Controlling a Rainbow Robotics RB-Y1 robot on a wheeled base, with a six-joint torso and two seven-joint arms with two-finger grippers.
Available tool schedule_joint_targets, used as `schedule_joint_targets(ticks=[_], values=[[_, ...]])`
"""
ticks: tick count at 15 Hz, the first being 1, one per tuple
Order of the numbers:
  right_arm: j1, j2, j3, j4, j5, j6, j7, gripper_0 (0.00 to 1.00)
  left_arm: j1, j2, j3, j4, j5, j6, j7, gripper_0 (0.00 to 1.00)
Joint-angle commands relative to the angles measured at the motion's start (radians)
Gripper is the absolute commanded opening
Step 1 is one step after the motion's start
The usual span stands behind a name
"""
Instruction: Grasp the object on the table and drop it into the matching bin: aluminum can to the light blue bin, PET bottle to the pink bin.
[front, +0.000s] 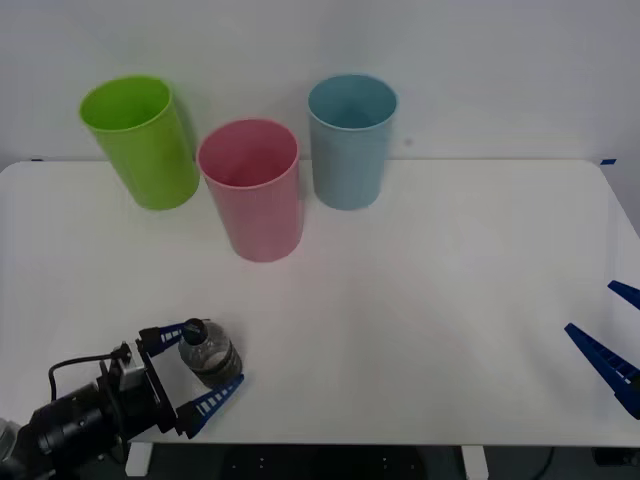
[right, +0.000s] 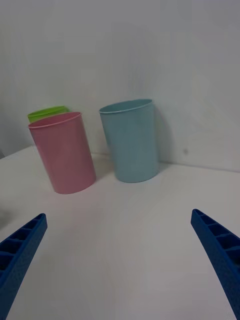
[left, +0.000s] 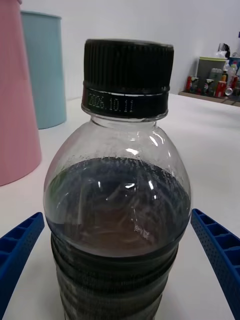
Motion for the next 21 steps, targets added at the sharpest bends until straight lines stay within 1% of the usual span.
schedule_joint_targets(ticks=[1,4,5,6,7,17,21], values=[[0.000,0.000,0.000,0.000,0.000,0.000,0.000,1.00,-0.003,-0.003,0.000,0.000,-0.002,0.001,0.002,1.00],[0.000,0.000,0.000,0.000,0.000,0.000,0.000,1.00,-0.003,-0.003,0.000,0.000,-0.002,0.001,0.002,1.00],[0.000,0.000,0.000,0.000,0.000,0.000,0.000,1.00,-0.003,-0.003,0.002,0.000,-0.002,0.001,0.006,0.93],[0.000,0.000,0.000,0.000,0.000,0.000,0.000,1.00,-0.003,-0.003,0.000,0.000,0.004,0.001,0.009,0.30],[0.000,0.000,0.000,0.000,0.000,0.000,0.000,1.00,-0.003,-0.003,0.000,0.000,0.011,0.001,0.011,0.01],[0.000,0.000,0.000,0.000,0.000,0.000,0.000,1.00,-0.003,-0.003,0.032,0.000,0.031,0.000,0.034,0.00],[0.000,0.000,0.000,0.000,0.000,0.000,0.000,1.00,0.005,0.006,0.038,-0.002,0.100,0.000,0.037,0.00]])
